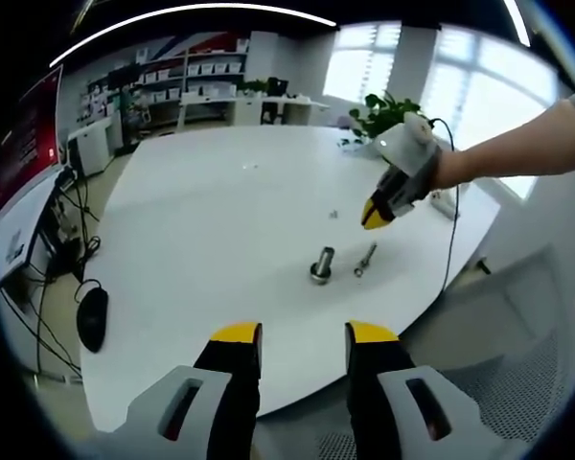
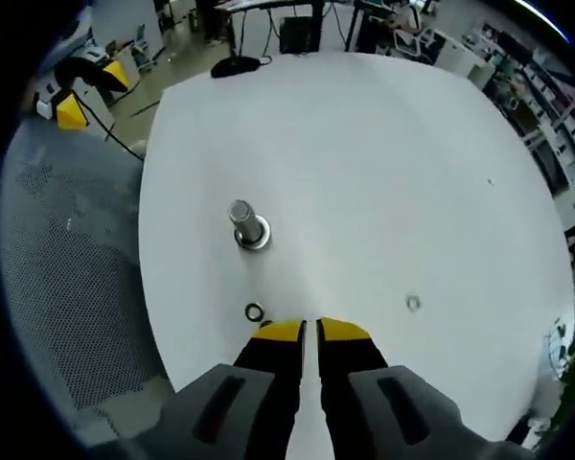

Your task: Place the washer onto the threaded stud by aligning its center hole with the stud, sliding it down to the base, and recovering from edge contact or off-axis alignment until the washer reaches the visible bottom stop.

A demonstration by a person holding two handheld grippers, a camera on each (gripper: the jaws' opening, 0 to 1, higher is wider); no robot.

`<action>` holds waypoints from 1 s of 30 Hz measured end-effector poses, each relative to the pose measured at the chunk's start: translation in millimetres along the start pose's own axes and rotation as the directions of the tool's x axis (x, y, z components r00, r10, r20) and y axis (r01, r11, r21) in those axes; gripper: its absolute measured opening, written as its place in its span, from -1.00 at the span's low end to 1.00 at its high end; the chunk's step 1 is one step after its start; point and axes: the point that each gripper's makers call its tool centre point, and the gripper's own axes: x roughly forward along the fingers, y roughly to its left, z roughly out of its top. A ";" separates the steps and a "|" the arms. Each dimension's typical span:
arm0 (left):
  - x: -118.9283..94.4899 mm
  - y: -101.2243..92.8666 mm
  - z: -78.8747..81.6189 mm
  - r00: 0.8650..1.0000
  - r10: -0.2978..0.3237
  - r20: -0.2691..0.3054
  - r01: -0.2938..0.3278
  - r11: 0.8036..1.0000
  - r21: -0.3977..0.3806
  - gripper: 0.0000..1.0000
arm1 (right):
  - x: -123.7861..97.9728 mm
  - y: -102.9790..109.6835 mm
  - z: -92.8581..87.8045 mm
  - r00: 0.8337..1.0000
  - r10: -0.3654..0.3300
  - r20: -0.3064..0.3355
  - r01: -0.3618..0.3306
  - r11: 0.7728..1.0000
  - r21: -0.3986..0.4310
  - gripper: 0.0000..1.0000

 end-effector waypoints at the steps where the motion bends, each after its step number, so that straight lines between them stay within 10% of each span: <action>1: 0.0 0.4 -0.1 1.000 0.001 0.000 -0.001 1.000 0.000 -0.35 | -0.5 -3.0 -0.2 1.000 -0.009 0.002 0.009 1.000 0.012 -0.82; 15: 0.1 1.9 -1.0 1.000 0.006 -0.004 -0.006 1.000 -0.006 -0.35 | -3.6 -37.3 -38.6 0.994 -0.097 -0.054 0.105 0.980 0.167 -0.75; 30: 0.6 6.0 -2.8 1.000 0.023 -0.015 -0.023 1.000 -0.021 -0.36 | 17.9 -58.0 -27.0 0.994 -0.101 -0.038 0.107 0.960 0.257 -0.63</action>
